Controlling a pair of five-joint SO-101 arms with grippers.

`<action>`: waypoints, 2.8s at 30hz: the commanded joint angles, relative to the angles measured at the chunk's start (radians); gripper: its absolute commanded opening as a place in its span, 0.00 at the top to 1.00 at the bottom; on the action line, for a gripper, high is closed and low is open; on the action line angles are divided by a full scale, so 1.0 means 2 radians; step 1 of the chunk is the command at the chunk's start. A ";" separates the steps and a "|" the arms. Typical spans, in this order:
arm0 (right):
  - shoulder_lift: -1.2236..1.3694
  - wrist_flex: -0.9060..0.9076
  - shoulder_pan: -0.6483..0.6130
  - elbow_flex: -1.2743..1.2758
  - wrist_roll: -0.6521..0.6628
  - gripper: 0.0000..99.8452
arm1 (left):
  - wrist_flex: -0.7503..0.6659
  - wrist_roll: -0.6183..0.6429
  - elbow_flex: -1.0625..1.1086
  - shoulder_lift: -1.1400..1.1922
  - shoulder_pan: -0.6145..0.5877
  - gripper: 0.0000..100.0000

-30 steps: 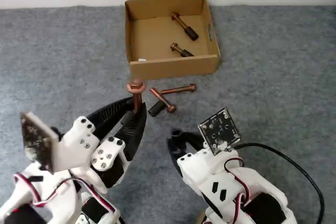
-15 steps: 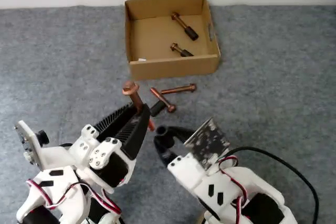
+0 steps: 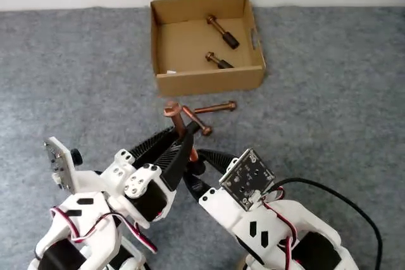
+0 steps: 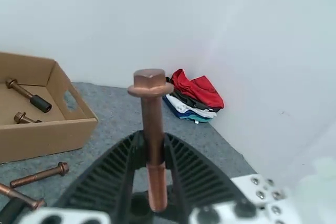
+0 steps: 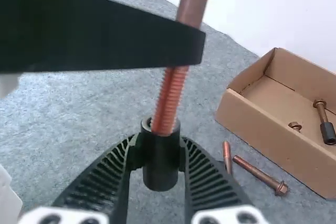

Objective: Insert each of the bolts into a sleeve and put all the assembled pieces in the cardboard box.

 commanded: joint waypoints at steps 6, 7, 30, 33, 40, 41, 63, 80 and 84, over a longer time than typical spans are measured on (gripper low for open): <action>-0.008 -0.011 0.000 -0.012 0.008 0.99 | -0.008 -0.023 -0.002 -0.002 0.002 1.00; -0.008 -0.011 0.000 -0.012 0.008 0.99 | -0.008 -0.023 -0.002 -0.002 0.002 1.00; -0.008 -0.014 0.000 -0.012 0.008 0.99 | 0.031 -0.020 0.004 0.001 0.012 1.00; -0.008 -0.014 0.000 -0.012 0.008 0.99 | 0.041 -0.021 0.018 0.000 0.012 1.00; -0.008 -0.014 0.014 -0.013 0.008 0.99 | 0.132 -0.087 0.019 -0.003 0.040 0.99; -0.008 -0.014 0.020 -0.013 0.008 0.99 | 0.141 -0.099 0.019 -0.003 0.040 0.99; -0.008 -0.014 0.030 -0.012 0.008 0.99 | 0.163 -0.182 -0.028 0.001 -0.006 0.80; -0.008 0.020 0.099 0.032 0.004 0.99 | 0.201 -0.242 -0.057 -0.004 -0.159 0.99; -0.005 0.022 0.187 0.032 -0.021 0.99 | 0.194 -0.242 0.009 -0.004 -0.255 1.00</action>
